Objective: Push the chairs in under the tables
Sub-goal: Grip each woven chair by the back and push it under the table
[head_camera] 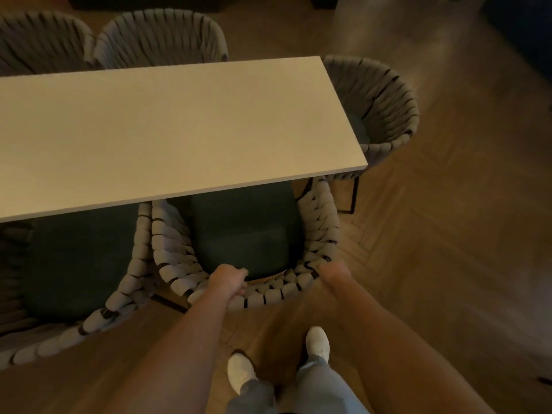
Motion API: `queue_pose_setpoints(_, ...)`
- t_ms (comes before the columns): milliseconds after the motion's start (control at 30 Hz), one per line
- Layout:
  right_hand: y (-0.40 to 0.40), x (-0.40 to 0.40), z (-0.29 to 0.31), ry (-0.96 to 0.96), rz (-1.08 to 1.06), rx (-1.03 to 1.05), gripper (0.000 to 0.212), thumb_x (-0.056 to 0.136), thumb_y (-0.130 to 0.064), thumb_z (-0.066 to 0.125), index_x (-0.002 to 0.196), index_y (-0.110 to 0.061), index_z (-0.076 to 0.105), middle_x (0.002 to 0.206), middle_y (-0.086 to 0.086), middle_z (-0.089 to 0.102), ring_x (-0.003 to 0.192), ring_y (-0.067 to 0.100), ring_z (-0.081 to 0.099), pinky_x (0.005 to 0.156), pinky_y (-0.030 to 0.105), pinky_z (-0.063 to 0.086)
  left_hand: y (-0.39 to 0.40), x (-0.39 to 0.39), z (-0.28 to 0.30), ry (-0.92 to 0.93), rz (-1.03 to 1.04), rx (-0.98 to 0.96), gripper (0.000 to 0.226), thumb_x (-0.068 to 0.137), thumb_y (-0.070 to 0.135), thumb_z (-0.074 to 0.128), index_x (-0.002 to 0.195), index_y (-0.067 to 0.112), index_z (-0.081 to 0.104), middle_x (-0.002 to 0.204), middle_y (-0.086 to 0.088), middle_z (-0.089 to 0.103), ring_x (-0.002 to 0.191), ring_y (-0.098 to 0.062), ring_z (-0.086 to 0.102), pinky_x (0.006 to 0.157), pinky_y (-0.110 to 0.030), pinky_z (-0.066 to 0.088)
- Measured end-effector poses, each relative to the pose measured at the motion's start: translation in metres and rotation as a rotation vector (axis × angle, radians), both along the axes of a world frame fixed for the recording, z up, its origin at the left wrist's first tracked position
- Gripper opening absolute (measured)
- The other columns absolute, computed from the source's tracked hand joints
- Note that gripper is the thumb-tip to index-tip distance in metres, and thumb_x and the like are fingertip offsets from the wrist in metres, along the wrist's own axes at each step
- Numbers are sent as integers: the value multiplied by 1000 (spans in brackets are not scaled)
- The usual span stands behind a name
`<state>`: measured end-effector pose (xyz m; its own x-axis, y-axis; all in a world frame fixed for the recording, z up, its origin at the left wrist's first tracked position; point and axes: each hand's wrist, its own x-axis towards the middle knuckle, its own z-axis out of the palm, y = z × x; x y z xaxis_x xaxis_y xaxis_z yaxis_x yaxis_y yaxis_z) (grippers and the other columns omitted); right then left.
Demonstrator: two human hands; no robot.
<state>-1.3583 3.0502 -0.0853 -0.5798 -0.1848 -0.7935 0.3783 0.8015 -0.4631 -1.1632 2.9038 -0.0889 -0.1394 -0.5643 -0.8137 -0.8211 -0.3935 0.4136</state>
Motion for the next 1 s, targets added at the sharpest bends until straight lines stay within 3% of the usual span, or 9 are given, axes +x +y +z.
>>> queue_pose_setpoints(67, 4, -23, -1, 77, 55, 19, 18, 105, -16, 48, 88, -16, 54, 81, -2, 51, 64, 9, 48, 51, 20, 40, 5, -26, 8, 56, 4, -23, 17, 101, 25, 59, 92, 13, 66, 94, -7, 74, 85, -21, 73, 82, -36, 59)
queue_pose_setpoints(167, 9, -62, 10, 87, 79, 37, 20, 106, -20, 49, 112, -6, 61, 96, 6, 60, 71, 12, 52, 61, 21, 44, 16, -75, 16, 132, 7, -33, 16, 101, 26, 60, 92, 15, 66, 94, -6, 74, 77, -18, 69, 73, -31, 54)
queue_pose_setpoints(233, 16, -91, 14, 98, 169, 35, 24, 104, -28, 53, 107, -7, 64, 105, 10, 67, 82, 18, 61, 71, 28, 52, 25, -110, 24, 155, 5, -33, 15, 101, 27, 60, 96, 15, 68, 95, -6, 74, 79, -19, 69, 70, -30, 52)
queue_pose_setpoints(333, 28, -140, 21, 115, 248, -4, 22, 102, -32, 53, 97, -14, 64, 99, 8, 67, 85, 19, 64, 71, 31, 55, 39, -165, 33, 182, 16, -49, 18, 101, 30, 60, 105, 15, 68, 99, -3, 74, 87, -17, 71, 68, -30, 52)
queue_pose_setpoints(400, 38, -176, 27, 133, 295, -14, 21, 101, -35, 54, 98, -16, 64, 98, 7, 68, 87, 19, 66, 77, 35, 58, 51, -203, 41, 194, 46, -44, 15, 103, 30, 58, 106, 17, 66, 102, -3, 73, 93, -18, 70, 73, -30, 54)
queue_pose_setpoints(633, 63, -308, 31, 61, 376, -25, 35, 97, -38, 49, 115, -12, 64, 107, 11, 70, 91, 24, 67, 78, 35, 54, 83, -327, 50, 273, 164, -68, 18, 104, 29, 57, 108, 17, 70, 100, -4, 74, 94, -19, 71, 94, -40, 57)
queue_pose_setpoints(733, 58, -360, 31, 66, 348, -46, 45, 93, -39, 50, 126, -11, 59, 113, 10, 70, 91, 22, 68, 72, 35, 54, 88, -375, 55, 280, 182, -77, 16, 104, 28, 58, 109, 18, 69, 101, -2, 73, 95, -17, 70, 93, -37, 56)
queue_pose_setpoints(833, 45, -398, 49, 146, 351, -82, 31, 100, -32, 54, 118, -10, 64, 105, 8, 72, 86, 22, 71, 70, 37, 57, 80, -421, 53, 265, 200, -114, 16, 104, 30, 58, 108, 19, 69, 97, 0, 74, 91, -15, 70, 95, -38, 57)
queue_pose_setpoints(1000, 7, -469, 58, 185, 410, -92, 20, 101, -34, 53, 95, -19, 65, 105, 12, 73, 99, 29, 70, 88, 44, 58, 46, -495, 37, 263, 283, -94, 20, 104, 31, 57, 108, 16, 69, 96, -1, 74, 90, -18, 72, 93, -38, 58)
